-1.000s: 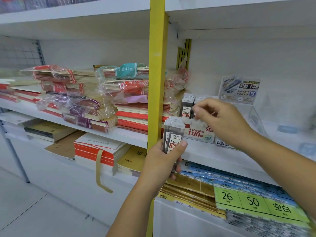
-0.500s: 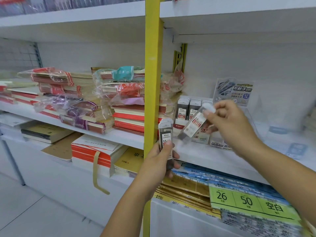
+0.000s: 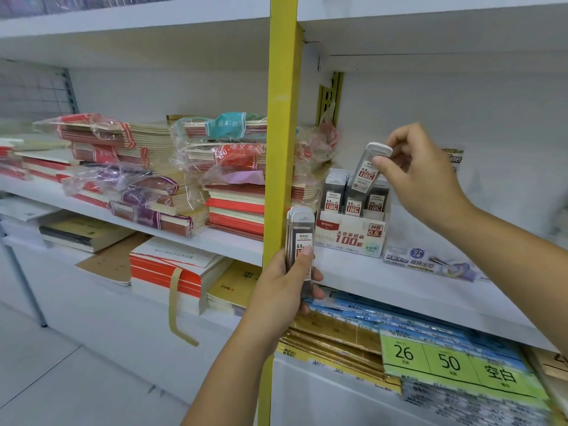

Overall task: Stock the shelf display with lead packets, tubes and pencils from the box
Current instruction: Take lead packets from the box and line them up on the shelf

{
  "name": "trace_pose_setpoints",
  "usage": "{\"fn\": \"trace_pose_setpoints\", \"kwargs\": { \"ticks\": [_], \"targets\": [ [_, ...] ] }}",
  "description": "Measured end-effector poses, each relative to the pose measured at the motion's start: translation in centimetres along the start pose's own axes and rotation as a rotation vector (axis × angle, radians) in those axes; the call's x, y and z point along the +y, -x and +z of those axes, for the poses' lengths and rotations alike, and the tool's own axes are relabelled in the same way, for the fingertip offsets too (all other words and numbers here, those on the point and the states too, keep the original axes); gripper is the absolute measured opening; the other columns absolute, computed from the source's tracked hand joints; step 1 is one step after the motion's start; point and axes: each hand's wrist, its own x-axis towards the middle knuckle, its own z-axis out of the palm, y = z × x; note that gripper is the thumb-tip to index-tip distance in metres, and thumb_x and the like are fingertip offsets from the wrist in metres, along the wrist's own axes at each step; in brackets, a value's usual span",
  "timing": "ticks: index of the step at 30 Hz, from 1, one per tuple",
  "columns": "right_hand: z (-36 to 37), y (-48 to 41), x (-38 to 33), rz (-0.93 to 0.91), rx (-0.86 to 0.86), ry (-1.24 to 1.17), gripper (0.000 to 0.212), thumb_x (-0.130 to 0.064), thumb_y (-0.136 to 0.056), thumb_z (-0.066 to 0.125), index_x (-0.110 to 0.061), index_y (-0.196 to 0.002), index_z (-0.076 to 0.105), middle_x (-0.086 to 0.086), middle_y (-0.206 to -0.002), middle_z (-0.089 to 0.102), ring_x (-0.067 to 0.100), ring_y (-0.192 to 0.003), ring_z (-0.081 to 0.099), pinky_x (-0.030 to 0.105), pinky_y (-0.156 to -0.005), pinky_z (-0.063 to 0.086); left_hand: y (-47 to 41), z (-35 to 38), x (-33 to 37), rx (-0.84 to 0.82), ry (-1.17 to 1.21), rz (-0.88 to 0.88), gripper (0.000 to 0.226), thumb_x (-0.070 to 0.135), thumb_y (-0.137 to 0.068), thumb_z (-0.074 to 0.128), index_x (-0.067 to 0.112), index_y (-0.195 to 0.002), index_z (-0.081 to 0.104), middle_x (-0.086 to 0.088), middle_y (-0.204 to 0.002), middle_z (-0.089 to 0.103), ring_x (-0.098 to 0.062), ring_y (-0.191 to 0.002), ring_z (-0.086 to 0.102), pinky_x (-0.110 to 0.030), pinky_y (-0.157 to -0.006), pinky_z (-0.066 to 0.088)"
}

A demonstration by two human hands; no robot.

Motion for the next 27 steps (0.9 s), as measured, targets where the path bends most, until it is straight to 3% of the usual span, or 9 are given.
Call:
{"fn": "trace_pose_setpoints", "kwargs": {
  "ticks": [4, 11, 16, 19, 23, 25, 27],
  "targets": [
    [0.9, 0.0, 0.9, 0.026, -0.117, 0.082, 0.019, -0.023, -0.091, 0.065, -0.023, -0.098, 0.048, -0.008, -0.086, 0.064, 0.007, -0.079, 0.061, 0.029, -0.069, 0.050, 0.0, -0.1, 0.1, -0.004, -0.001, 0.008, 0.028, 0.050, -0.096, 0.052, 0.026, -0.107, 0.060, 0.006, -0.080, 0.073, -0.007, -0.065, 0.070, -0.018, -0.049, 0.049],
    [2.0, -0.2, 2.0, 0.034, -0.152, 0.196, 0.021, -0.025, -0.090, 0.066, -0.029, -0.103, 0.050, -0.009, -0.085, 0.064, 0.008, -0.076, 0.059, 0.025, -0.061, 0.045, 0.1, 0.1, 0.1, -0.016, -0.016, 0.009, 0.026, 0.050, -0.096, 0.052, 0.029, -0.107, 0.060, 0.006, -0.081, 0.073, -0.007, -0.066, 0.071, -0.018, -0.051, 0.050],
    [2.5, 0.1, 2.8, -0.014, -0.210, 0.448, 0.024, -0.032, -0.090, 0.064, -0.022, -0.112, 0.064, 0.001, -0.108, 0.057, 0.022, -0.112, 0.044, 0.036, -0.087, 0.037, 0.2, 0.1, 0.3, -0.035, -0.032, 0.023, 0.026, 0.051, -0.094, 0.054, 0.032, -0.112, 0.059, 0.005, -0.082, 0.074, -0.009, -0.070, 0.072, -0.018, -0.053, 0.051],
    [2.3, 0.7, 2.6, 0.024, -0.217, 0.464, 0.030, -0.031, -0.094, 0.058, -0.021, -0.122, 0.063, 0.003, -0.112, 0.054, 0.022, -0.116, 0.040, 0.034, -0.089, 0.034, 0.3, 0.2, 0.3, -0.047, -0.048, 0.026, 0.026, 0.049, -0.095, 0.055, 0.032, -0.112, 0.059, 0.005, -0.082, 0.074, -0.011, -0.072, 0.073, -0.019, -0.054, 0.051],
    [1.2, 3.3, 0.3, 0.013, -0.148, 0.209, 0.026, -0.033, -0.096, 0.051, -0.024, -0.116, 0.066, -0.010, -0.099, 0.060, 0.008, -0.098, 0.051, 0.024, -0.081, 0.038, 0.3, 0.6, 0.4, -0.073, -0.069, 0.035, 0.025, 0.048, -0.095, 0.056, 0.031, -0.113, 0.060, 0.004, -0.080, 0.073, -0.010, -0.070, 0.071, -0.019, -0.053, 0.050],
    [0.8, 5.1, -1.4, 0.113, -0.263, -0.106, 0.022, -0.041, -0.092, 0.052, -0.032, -0.106, 0.066, -0.018, -0.087, 0.067, -0.003, -0.082, 0.059, 0.017, -0.070, 0.047, 0.2, 0.9, 0.4, -0.091, -0.082, 0.051, 0.025, 0.048, -0.094, 0.057, 0.029, -0.111, 0.060, 0.004, -0.078, 0.072, -0.010, -0.065, 0.068, -0.019, -0.051, 0.048],
    [0.8, 6.5, -2.6, 0.246, -0.426, -0.323, 0.018, -0.041, -0.089, 0.060, -0.032, -0.105, 0.063, -0.015, -0.085, 0.071, -0.001, -0.072, 0.065, 0.015, -0.059, 0.049, 0.3, 1.2, 0.4, -0.110, -0.088, 0.063, 0.024, 0.048, -0.094, 0.058, 0.028, -0.107, 0.061, 0.003, -0.076, 0.071, -0.009, -0.061, 0.064, -0.019, -0.048, 0.046]
  ]
}}
